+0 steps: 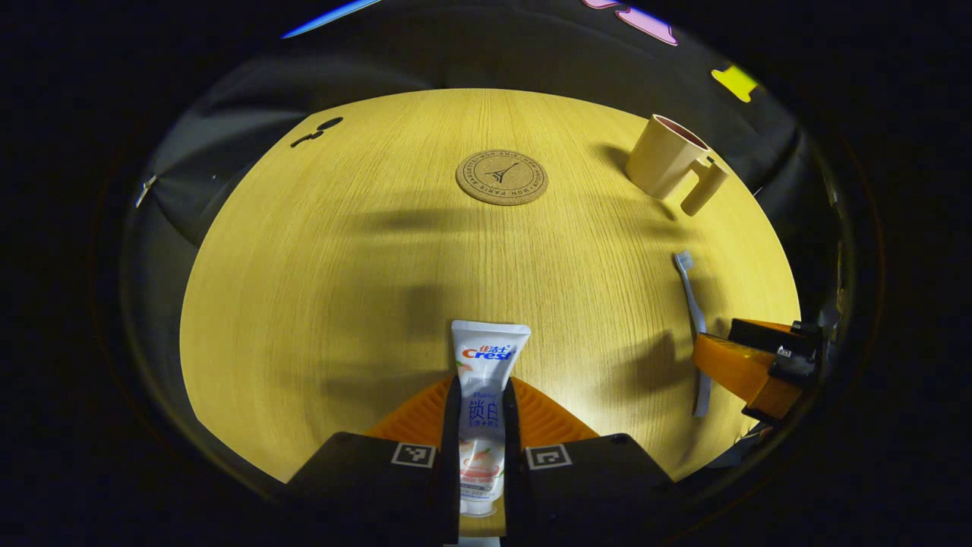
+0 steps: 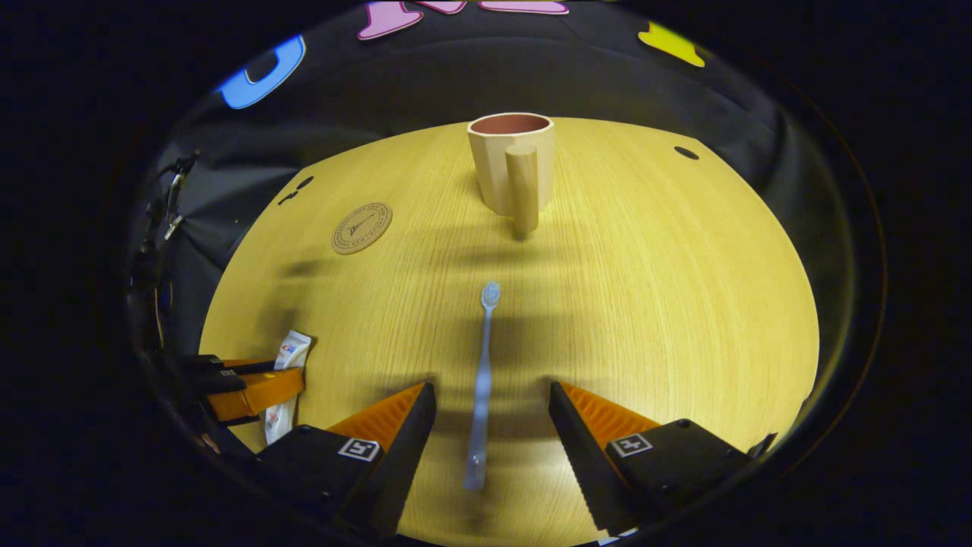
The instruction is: Put the toothbrush and toothpaste on the desktop into the cup, then pick up the cup and place it on the coaster on the desktop.
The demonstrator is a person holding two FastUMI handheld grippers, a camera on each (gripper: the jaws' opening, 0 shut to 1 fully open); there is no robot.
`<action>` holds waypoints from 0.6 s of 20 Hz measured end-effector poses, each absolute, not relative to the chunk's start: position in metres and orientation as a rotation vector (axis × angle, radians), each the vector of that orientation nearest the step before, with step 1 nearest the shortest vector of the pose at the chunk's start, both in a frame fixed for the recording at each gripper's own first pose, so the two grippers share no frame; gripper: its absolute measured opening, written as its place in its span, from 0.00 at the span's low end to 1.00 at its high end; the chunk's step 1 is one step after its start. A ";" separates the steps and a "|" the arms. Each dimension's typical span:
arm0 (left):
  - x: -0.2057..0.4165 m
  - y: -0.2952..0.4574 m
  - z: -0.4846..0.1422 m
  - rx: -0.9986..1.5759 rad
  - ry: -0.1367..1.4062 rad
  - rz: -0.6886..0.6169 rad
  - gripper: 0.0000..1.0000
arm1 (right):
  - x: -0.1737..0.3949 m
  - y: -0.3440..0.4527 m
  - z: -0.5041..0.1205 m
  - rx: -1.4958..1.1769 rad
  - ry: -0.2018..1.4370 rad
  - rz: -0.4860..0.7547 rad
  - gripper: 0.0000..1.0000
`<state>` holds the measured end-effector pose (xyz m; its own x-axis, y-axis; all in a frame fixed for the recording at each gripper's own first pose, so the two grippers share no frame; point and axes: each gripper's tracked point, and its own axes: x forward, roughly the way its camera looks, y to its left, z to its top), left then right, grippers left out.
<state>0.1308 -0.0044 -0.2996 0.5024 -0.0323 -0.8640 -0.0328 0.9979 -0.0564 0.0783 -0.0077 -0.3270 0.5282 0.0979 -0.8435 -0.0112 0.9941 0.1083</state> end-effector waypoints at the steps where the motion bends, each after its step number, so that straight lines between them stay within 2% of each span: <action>1: 0.131 -0.005 -0.300 -0.071 1.045 -0.001 0.29 | 0.078 -0.005 -0.331 0.096 1.027 0.064 0.90; 3: 0.131 -0.004 -0.300 -0.068 1.046 -0.009 0.29 | 0.085 -0.005 -0.334 0.070 1.022 0.051 0.85; 4: 0.130 -0.004 -0.300 -0.067 1.047 -0.014 0.29 | 0.085 -0.004 -0.332 0.062 1.028 0.042 0.76; 7: 0.130 -0.004 -0.300 -0.057 1.049 -0.023 0.29 | 0.087 -0.004 -0.339 0.054 1.068 0.010 0.57; 9: 0.130 -0.005 -0.300 -0.048 1.050 -0.024 0.29 | 0.087 -0.008 -0.338 0.027 1.086 -0.015 0.27; 10: 0.130 -0.005 -0.301 -0.042 1.049 -0.024 0.29 | 0.088 -0.007 -0.337 0.015 1.091 -0.006 0.19; 12: 0.130 -0.004 -0.301 -0.036 1.050 -0.023 0.29 | 0.087 -0.007 -0.338 -0.038 1.111 0.029 0.17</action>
<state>0.1298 -0.0042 -0.3005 0.4970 -0.0360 -0.8670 0.0014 0.9992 -0.0407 0.0874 -0.0070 -0.3384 0.4433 0.0046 -0.8964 -0.0426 0.9990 -0.0160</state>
